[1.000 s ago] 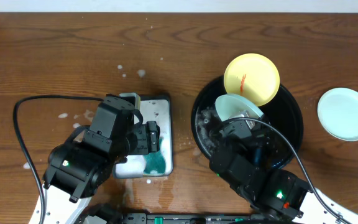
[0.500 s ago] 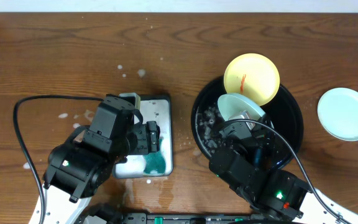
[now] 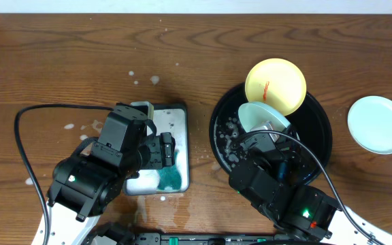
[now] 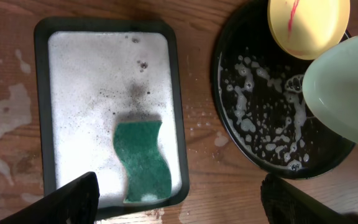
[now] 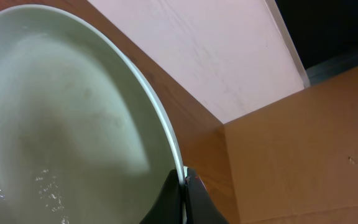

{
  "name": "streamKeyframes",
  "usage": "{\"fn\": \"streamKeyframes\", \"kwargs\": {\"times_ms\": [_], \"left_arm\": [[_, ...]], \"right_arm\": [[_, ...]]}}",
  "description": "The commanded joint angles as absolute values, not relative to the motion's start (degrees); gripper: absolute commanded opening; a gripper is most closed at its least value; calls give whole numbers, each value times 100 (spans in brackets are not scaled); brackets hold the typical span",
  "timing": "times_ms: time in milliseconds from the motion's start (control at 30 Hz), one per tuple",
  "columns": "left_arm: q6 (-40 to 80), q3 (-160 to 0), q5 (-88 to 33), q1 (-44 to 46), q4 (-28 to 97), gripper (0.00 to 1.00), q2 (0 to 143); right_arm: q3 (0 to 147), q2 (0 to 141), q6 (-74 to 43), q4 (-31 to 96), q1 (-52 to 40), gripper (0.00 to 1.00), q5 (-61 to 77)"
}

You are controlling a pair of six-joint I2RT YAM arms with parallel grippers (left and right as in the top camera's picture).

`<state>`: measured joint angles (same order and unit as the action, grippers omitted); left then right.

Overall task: Clean dirty plates on tray and stack at the side
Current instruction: 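Lift the pale green plate with the right gripper and stack it right of the tray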

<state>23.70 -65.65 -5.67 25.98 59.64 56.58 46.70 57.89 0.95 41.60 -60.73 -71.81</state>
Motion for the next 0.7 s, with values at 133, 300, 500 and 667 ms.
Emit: {"fn": "streamKeyframes", "kwargs": {"times_ms": [133, 300, 500, 667], "left_arm": [[2294, -6598, -558, 2574, 5977, 84, 5664], [2294, -6598, -558, 2574, 5977, 84, 5664], [2294, -6598, -558, 2574, 5977, 84, 5664], [2294, -6598, -558, 2574, 5975, 84, 5664]], "right_arm": [[4687, 5756, -141, 4049, -6104, 1, -7277], [4685, 5756, -744, 4053, -5732, 1, -6539], [4683, 5837, -2025, 4066, -3765, 1, -2904], [4705, 5837, -1955, 3988, -1385, 1, -202]]}}
